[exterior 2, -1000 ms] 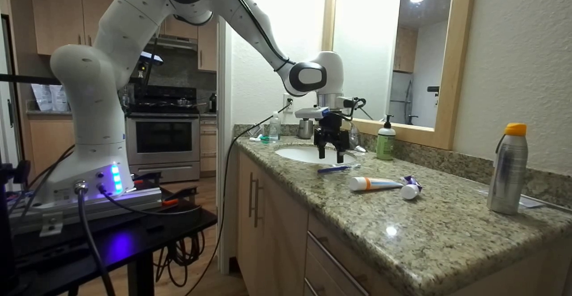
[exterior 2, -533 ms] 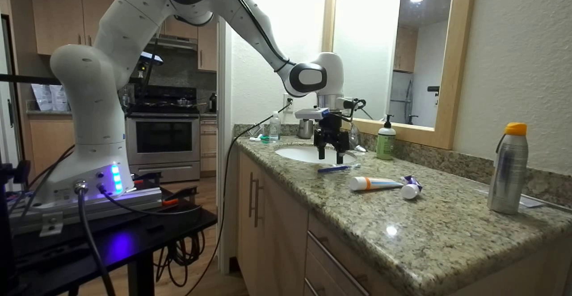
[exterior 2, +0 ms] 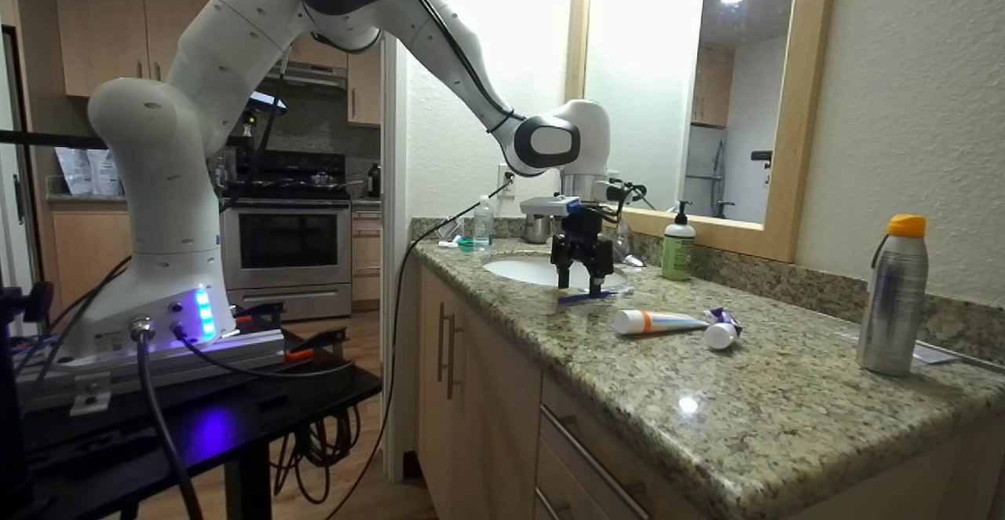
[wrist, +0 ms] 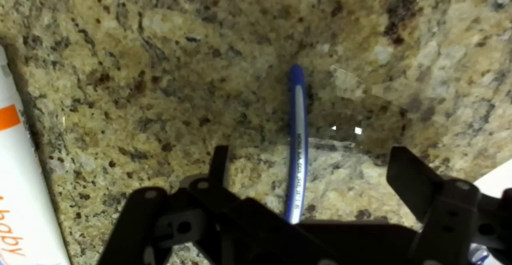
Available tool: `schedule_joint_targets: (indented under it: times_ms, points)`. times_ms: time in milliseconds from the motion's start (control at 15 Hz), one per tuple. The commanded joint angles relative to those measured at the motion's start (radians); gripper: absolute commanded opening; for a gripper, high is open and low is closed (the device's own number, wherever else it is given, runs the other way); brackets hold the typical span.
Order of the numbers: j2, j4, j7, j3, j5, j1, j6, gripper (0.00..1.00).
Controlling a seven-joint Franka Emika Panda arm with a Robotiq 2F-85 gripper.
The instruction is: Put some water on the toothbrush then put it in the silver cup
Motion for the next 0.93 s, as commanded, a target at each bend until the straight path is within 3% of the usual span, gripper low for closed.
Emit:
schedule_joint_targets:
  times_ms: [0,67,133,200,867]
  points:
    - [0.013,0.017,0.012,-0.004,-0.001,0.002,-0.008,1.0]
    - [0.018,0.022,0.015,-0.004,0.0,0.002,-0.013,1.0]
    - [0.022,0.024,0.02,-0.004,0.001,0.003,-0.013,0.75]
    - [0.023,0.023,0.031,-0.008,-0.003,0.007,-0.013,0.74]
    - [0.023,0.027,0.111,-0.03,-0.025,0.045,-0.012,0.02]
